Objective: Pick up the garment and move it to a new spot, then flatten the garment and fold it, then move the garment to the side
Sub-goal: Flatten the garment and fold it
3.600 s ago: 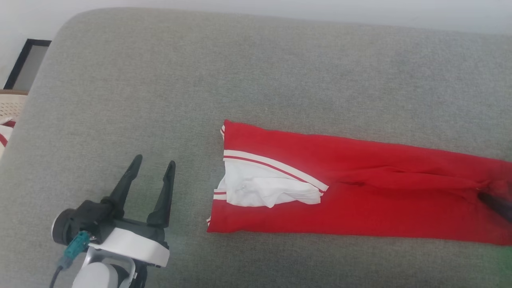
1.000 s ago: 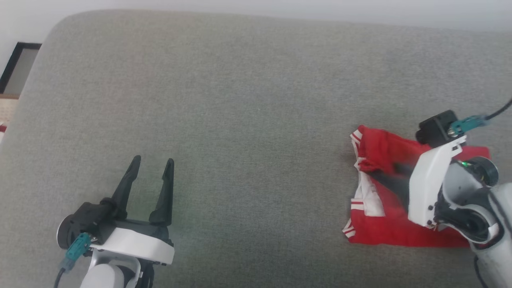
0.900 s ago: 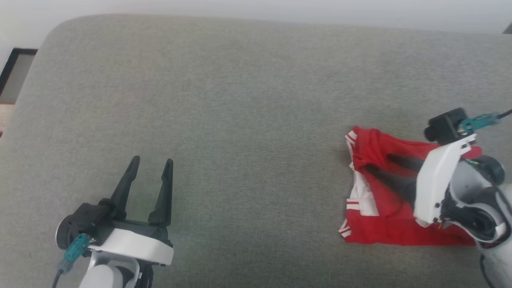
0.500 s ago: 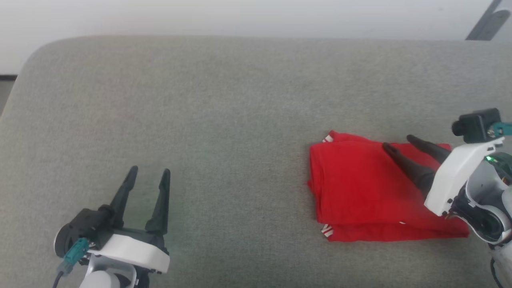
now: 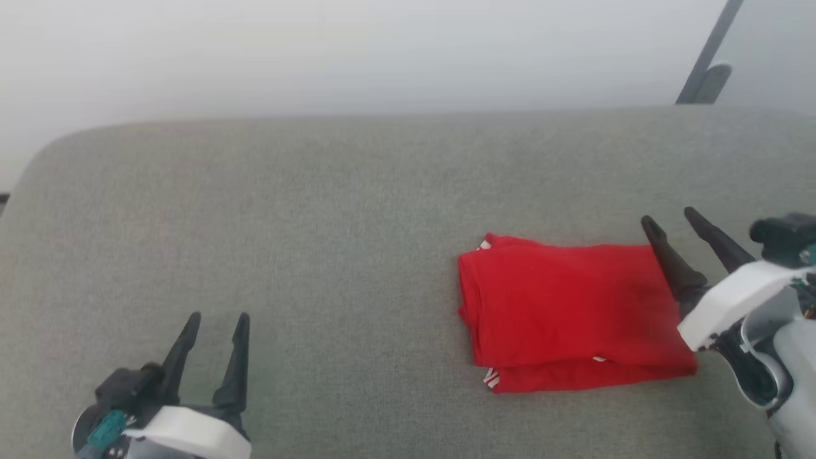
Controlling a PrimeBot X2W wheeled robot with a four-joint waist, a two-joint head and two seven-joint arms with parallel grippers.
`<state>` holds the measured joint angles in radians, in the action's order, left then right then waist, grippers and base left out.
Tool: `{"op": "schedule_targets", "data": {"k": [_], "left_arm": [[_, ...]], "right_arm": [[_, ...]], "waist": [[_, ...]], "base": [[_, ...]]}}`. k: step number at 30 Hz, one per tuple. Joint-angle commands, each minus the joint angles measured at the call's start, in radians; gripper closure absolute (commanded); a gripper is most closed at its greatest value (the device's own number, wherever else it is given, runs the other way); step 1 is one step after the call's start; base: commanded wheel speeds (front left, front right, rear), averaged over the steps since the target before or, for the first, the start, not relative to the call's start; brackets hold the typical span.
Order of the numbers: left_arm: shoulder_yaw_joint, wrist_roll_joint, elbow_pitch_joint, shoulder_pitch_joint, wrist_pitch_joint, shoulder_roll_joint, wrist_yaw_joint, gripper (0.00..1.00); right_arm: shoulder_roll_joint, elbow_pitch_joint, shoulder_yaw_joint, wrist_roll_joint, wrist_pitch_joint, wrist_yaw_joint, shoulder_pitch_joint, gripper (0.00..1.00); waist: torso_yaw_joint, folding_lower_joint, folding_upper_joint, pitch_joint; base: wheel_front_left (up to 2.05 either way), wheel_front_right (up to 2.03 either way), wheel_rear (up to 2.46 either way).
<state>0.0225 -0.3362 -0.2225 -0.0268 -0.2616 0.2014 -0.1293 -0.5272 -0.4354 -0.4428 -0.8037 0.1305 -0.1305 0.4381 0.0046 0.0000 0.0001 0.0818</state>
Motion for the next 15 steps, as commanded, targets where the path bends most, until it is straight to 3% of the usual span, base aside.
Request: {"op": "schedule_targets", "data": {"k": [1,6,15], "left_arm": [[-0.006,-0.001,0.0,0.013,-0.004,-0.001,-0.002,0.0],[-0.038,0.008,0.02,0.058,-0.004,-0.006,-0.002,0.0],[-0.074,0.014,0.083,0.156,-0.004,-0.011,-0.002,0.0]], "right_arm": [[0.007,-0.006,0.001,0.006,0.018,0.0,-0.007,0.0],[0.007,-0.027,0.006,0.025,0.1,0.0,-0.057,0.0],[0.0,0.043,0.104,0.071,0.132,0.0,-0.215,0.0]], "waist": [[-0.01,0.0,-0.0001,-0.021],[-0.012,0.0,-0.0001,-0.058],[0.014,0.0,-0.0001,-0.08]], "base": [[0.0,0.0,0.0],[0.0,0.0,0.0],[0.0,0.0,0.0]]}}
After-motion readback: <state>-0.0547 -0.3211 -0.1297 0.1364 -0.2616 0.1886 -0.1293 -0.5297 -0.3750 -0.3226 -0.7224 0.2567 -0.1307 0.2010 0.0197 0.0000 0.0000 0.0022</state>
